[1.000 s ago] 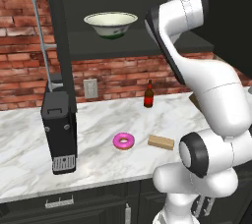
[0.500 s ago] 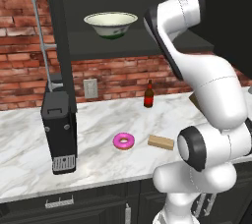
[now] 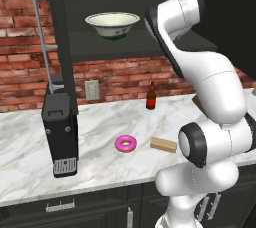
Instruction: Pick both bowls and place them on the counter. Then place the cream cheese stick in one bowl and place the donut in the other bowl.
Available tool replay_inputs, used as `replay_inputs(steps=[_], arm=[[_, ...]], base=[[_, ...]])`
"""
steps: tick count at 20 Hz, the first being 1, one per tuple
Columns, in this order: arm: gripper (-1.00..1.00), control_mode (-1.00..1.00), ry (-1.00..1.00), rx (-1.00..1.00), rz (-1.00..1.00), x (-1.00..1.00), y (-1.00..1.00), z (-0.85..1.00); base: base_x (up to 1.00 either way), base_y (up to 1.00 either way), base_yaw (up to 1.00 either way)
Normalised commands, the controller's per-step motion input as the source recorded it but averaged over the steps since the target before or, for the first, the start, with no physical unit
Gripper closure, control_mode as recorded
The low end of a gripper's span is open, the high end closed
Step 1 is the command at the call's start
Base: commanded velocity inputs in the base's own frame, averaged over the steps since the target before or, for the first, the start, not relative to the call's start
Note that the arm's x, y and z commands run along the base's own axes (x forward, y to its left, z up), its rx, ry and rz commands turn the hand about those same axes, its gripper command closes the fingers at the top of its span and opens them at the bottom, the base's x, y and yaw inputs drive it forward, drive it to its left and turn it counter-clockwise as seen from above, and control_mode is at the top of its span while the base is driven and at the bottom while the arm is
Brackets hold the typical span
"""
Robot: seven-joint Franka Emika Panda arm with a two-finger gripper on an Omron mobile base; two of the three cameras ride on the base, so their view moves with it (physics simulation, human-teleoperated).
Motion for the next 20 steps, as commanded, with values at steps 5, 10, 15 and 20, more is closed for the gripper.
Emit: replay_inputs(steps=[5,10,15,20], arm=[[-1.00,-1.00,0.02,0.00,0.00,0.55,-0.06,-0.02],[-1.00,-1.00,0.00,0.00,0.06,0.36,-0.28,0.02],[-1.00,-1.00,0.00,0.00,0.06,0.37,-0.05,0.03],[-1.00,-1.00,0.02,0.00,0.12,0.43,0.00,0.02]], base=[[0.00,0.00,0.00],[0.00,0.00,0.00],[0.00,0.00,0.00],[0.00,0.00,0.00]])
